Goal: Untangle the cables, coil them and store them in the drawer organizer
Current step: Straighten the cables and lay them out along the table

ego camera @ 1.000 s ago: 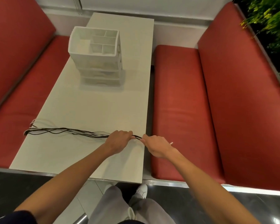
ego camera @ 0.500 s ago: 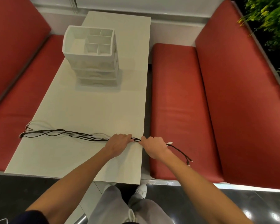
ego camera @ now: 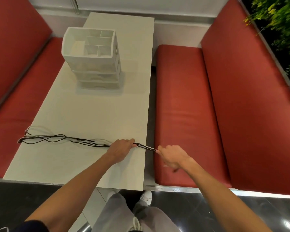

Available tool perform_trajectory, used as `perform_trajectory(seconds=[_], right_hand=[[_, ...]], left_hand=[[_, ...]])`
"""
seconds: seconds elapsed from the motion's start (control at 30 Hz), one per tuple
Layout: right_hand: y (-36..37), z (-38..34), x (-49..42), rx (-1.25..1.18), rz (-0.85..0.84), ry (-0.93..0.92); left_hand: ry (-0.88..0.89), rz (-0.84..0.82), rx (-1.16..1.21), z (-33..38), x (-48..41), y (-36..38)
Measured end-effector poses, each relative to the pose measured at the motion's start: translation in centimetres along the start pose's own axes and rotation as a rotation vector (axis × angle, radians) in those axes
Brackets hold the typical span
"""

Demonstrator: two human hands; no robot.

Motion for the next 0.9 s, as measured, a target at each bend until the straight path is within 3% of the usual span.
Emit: perform_trajectory(seconds=[0.1,0.27,0.43,0.63,0.77,0.9], right_hand=[[-0.1,-1.7,-0.5,0.161,0.04,0.1],[-0.1,-4.0,-2.3,0.187,-0.045,0.235],[1.1,-0.3,-2.0,-0.197,-0.07,0.322],[1.9,0.2,-0.5,-0.206,0.106,0.238],[0.9,-1.2,-0.8,-0.017,0.323,0.332],[1.2,-2.9,-1.8,-0.089,0.327,0.49]], left_hand=[[-0.004,0.003,0.002,0.1,0.0,0.1],[-0.026,0.011,0.016,0.1,0.0,0.4],[-0.046,0.026,0.047,0.1,0.1,0.7],[-0.041,0.037,0.062,0.3,0.1,0.9],[-0.044,0.052,0.07,0.1,0.1,1.0],[-0.049,0.06,0.082,0.4,0.0,1.3]])
Point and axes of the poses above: each hand's wrist, its own x-axis away from the middle knuckle, its own y-axis out of the palm, z = x × y, the point moved 4 cm from there along -x, towards the middle knuckle, and after that the axes turned 1 degree about z, right-handed, at the moved point
